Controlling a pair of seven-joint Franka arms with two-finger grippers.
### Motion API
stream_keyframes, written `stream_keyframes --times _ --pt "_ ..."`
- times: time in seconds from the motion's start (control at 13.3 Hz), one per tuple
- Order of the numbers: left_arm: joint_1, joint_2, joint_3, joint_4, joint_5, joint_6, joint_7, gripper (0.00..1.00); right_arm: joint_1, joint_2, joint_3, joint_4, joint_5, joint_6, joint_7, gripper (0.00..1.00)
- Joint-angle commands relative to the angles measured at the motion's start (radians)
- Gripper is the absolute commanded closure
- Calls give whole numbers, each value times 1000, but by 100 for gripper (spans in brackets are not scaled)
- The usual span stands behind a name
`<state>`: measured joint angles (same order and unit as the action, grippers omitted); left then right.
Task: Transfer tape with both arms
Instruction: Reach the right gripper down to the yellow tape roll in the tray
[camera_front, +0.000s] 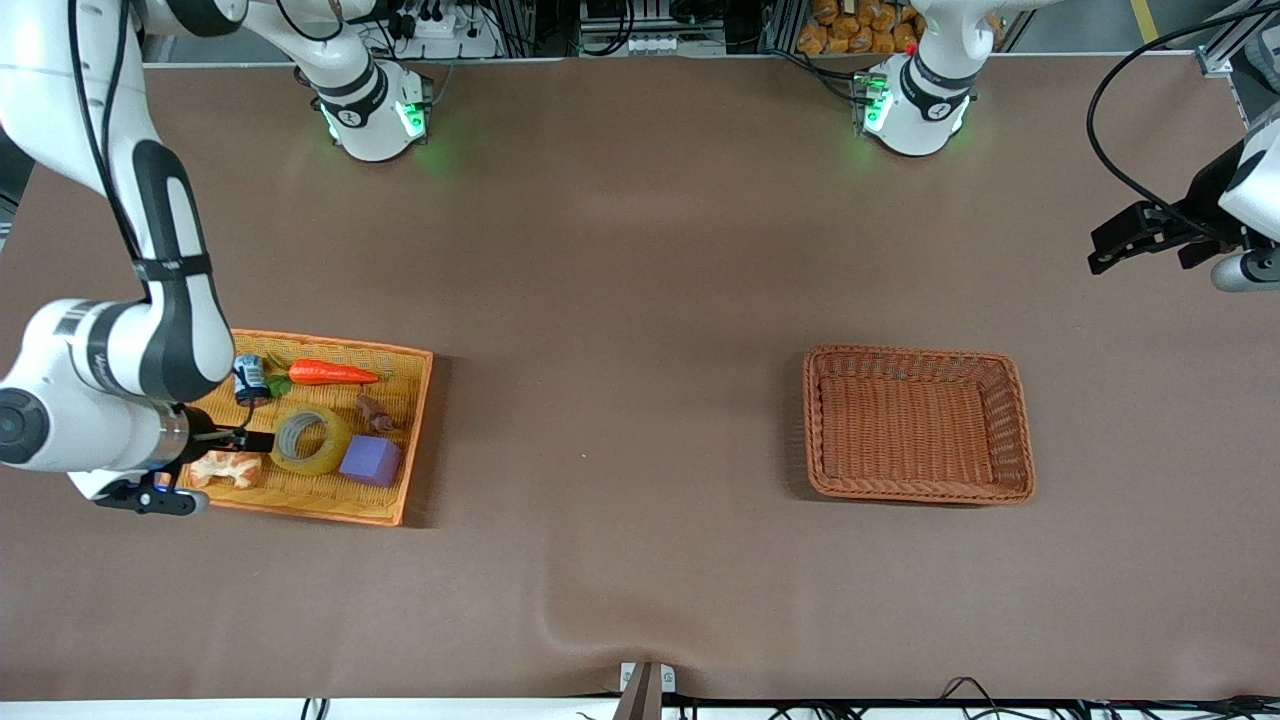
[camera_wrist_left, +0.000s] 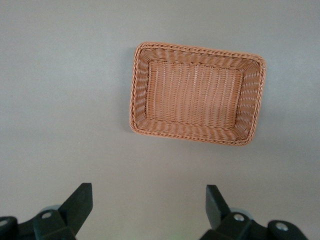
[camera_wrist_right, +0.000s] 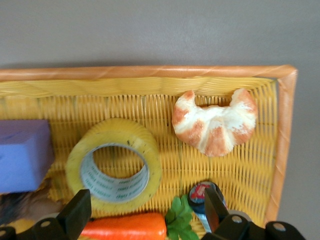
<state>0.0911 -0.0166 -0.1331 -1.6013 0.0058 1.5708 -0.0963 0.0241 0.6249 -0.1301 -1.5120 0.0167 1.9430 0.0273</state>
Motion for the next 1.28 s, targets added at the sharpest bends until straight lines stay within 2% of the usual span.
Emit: stream_keyframes --times 0.0,0.68,1.2 --pt "6 3 -3 1 11 6 30 0 -4 35 9 16 3 -1 -4 0" --pt "9 27 -6 3 13 8 26 0 20 67 9 -63 0 -9 16 0" --pt "6 98 -5 15 8 90 23 0 16 102 9 -62 0 -9 16 0"
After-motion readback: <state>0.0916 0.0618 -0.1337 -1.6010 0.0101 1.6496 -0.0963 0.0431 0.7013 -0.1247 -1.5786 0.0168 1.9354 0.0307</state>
